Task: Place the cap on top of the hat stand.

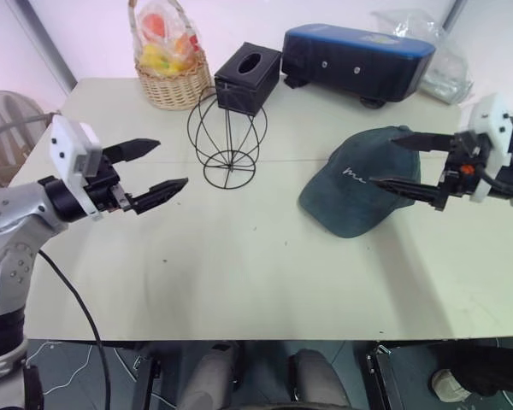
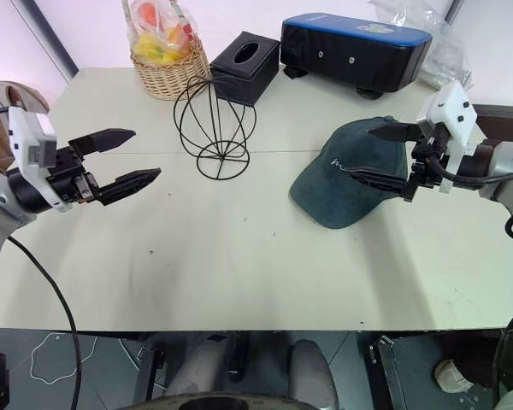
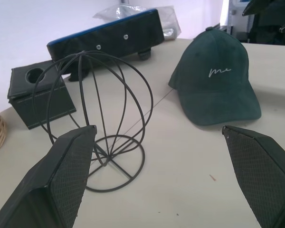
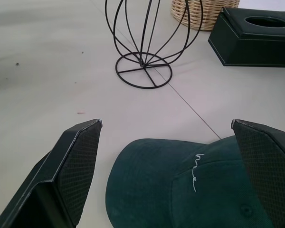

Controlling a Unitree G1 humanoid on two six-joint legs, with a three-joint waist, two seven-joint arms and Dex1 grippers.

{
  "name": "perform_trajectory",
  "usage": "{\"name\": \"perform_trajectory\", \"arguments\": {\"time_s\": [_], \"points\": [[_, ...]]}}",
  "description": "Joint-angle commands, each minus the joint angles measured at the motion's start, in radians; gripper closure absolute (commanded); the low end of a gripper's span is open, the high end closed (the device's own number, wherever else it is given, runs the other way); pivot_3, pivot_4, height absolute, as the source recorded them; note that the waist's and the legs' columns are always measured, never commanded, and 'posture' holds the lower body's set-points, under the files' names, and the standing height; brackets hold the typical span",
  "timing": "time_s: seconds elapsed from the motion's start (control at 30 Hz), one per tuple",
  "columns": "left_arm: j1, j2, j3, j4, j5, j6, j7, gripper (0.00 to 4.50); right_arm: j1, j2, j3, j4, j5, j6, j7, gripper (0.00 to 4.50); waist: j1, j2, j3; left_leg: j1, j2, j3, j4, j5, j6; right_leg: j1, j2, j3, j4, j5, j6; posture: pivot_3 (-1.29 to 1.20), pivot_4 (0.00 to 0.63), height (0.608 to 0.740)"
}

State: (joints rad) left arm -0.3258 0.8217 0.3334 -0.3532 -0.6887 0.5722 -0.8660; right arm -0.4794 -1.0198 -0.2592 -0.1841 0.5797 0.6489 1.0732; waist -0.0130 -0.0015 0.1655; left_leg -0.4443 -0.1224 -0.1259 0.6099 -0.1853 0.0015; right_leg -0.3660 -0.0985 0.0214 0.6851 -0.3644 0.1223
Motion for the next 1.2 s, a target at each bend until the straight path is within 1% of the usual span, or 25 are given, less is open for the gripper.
{"name": "perform_trajectory", "arguments": {"time_s": [0.03,0.27,0.37,0.53,0.73,0.87,0.97,1.2], "points": [[-0.008,0.000,0.016,-0.009,-0.014,-0.014,0.001,0.04,0.003,-0.014,-0.044,-0.057,0.025,0.009,-0.018,0.00,0.000,0.000,0.000,0.000,0.000,0.000,0.000,0.000,0.000,0.000,0.000,0.000,0.000,0.000,0.000,0.00,0.150,0.740],[-0.004,-0.020,-0.003,-0.007,-0.005,-0.019,0.004,0.04,0.095,0.014,-0.044,-0.208,-0.031,-0.024,-0.123,0.00,0.001,0.000,0.000,0.000,0.000,0.000,0.000,0.000,0.000,0.000,0.000,0.000,0.000,0.000,0.000,0.00,0.150,0.740],[0.012,-0.041,-0.015,-0.014,-0.001,-0.022,0.009,0.04,0.172,0.034,-0.063,-0.281,-0.064,-0.043,-0.178,0.00,0.002,0.000,0.000,0.000,0.000,0.000,0.000,0.000,0.000,0.000,0.000,0.000,0.000,0.000,0.000,0.00,0.150,0.740],[0.026,-0.072,-0.040,-0.008,0.016,-0.042,0.015,0.04,0.250,0.066,-0.076,-0.339,-0.120,-0.085,-0.259,0.00,0.002,0.000,0.000,0.000,0.000,0.000,0.001,0.000,0.000,0.001,0.000,0.000,0.000,0.000,0.000,0.00,0.150,0.740],[0.033,-0.108,-0.064,-0.009,0.031,-0.057,0.030,0.04,0.322,0.169,-0.017,-0.430,-0.216,-0.130,-0.406,0.00,0.001,-0.001,0.000,0.000,0.000,0.000,0.001,0.000,0.000,0.003,0.000,0.000,0.000,0.000,0.000,0.00,0.150,0.740],[0.037,-0.116,-0.068,-0.019,0.032,-0.057,0.043,0.04,0.357,0.220,0.041,-0.456,-0.285,-0.174,-0.458,0.00,0.001,-0.001,0.000,0.000,0.000,0.000,0.001,0.000,0.000,0.002,0.001,0.000,0.000,0.000,0.000,0.00,0.150,0.740],[0.040,-0.115,-0.067,-0.024,0.031,-0.055,0.051,0.04,0.385,0.243,0.072,-0.451,-0.327,-0.218,-0.472,0.00,0.001,-0.001,0.000,0.001,0.000,-0.001,0.001,0.000,0.000,0.001,0.001,0.000,0.000,0.000,0.000,0.00,0.150,0.740],[0.047,-0.106,-0.054,-0.024,0.036,-0.061,0.055,0.04,0.471,0.240,0.152,-0.417,-0.408,-0.338,-0.429,0.00,0.002,-0.001,0.000,0.001,0.000,-0.001,0.001,0.000,0.000,0.001,0.001,-0.001,0.000,0.000,0.000,0.00,0.150,0.740]]}}
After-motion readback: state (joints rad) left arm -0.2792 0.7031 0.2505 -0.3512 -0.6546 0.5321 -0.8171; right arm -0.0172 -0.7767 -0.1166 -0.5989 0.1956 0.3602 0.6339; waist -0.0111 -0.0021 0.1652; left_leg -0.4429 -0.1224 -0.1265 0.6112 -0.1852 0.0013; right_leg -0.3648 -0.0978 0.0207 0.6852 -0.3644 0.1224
